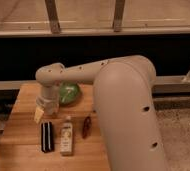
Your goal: Place the eraser on the white sponge
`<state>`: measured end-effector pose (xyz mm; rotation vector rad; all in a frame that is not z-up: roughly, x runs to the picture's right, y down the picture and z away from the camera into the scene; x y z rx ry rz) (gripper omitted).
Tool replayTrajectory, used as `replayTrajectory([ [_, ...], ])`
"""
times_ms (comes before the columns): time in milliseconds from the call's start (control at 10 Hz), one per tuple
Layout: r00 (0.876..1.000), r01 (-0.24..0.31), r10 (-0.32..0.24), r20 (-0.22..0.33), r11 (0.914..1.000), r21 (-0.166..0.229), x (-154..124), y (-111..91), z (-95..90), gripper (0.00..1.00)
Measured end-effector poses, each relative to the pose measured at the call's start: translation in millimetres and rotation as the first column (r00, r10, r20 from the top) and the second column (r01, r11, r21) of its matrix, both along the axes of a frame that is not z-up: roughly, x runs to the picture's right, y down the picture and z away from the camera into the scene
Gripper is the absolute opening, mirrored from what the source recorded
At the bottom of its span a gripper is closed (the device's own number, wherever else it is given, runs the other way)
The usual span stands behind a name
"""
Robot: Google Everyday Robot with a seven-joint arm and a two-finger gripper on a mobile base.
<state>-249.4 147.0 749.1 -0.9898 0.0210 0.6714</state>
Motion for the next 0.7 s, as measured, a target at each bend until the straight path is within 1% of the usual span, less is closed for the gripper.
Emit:
replayTrajectory([
  [100, 1.000, 0.008, -0.008, -0.007, 0.9999, -0.010, -3.3, 6.3, 6.6, 0.68],
  [200, 0.999, 0.041, -0.041, -0.035, 0.9991, -0.012, -9.5, 15.2, 14.0, 0.68],
  [300, 0.997, 0.063, -0.064, -0.054, 0.9979, -0.011, -16.4, 21.4, 19.7, 0.68],
  [400, 0.994, 0.079, -0.080, -0.069, 0.9967, -0.018, -21.1, 27.2, 26.0, 0.68],
  [500, 0.991, 0.093, -0.095, -0.093, 0.9952, -0.031, -21.0, 31.9, 38.4, 0.68],
  [700, 0.987, 0.109, -0.115, -0.117, 0.9927, -0.051, -25.1, 37.0, 48.9, 0.68],
])
